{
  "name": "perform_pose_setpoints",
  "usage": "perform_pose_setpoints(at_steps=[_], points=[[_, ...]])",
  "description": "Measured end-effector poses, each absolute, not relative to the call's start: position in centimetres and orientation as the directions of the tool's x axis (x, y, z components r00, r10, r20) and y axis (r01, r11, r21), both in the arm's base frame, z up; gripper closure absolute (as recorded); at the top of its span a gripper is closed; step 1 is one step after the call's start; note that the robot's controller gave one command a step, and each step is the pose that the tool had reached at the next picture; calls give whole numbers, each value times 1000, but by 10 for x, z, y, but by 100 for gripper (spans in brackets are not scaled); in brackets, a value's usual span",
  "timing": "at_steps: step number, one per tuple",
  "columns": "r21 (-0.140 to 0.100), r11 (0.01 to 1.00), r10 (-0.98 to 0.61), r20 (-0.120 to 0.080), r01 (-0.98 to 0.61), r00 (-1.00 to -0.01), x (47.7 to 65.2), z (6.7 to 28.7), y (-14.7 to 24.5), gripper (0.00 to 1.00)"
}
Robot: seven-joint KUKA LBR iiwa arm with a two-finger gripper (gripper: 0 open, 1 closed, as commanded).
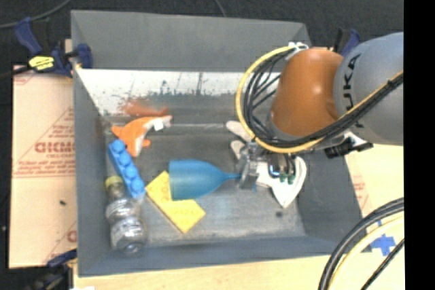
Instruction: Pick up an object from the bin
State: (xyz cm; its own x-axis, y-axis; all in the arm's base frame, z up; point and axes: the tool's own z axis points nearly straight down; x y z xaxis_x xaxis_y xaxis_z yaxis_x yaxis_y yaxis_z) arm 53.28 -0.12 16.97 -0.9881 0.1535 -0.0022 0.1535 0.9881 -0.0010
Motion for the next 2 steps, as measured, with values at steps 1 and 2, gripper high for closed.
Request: perform_pose_setpoints(at_steps=[1, 2], points=[[-1, 988, 155, 0, 155, -988, 531, 170, -1, 100], [-2, 999, 39, -4, 39, -999, 529, 218, -23, 100]])
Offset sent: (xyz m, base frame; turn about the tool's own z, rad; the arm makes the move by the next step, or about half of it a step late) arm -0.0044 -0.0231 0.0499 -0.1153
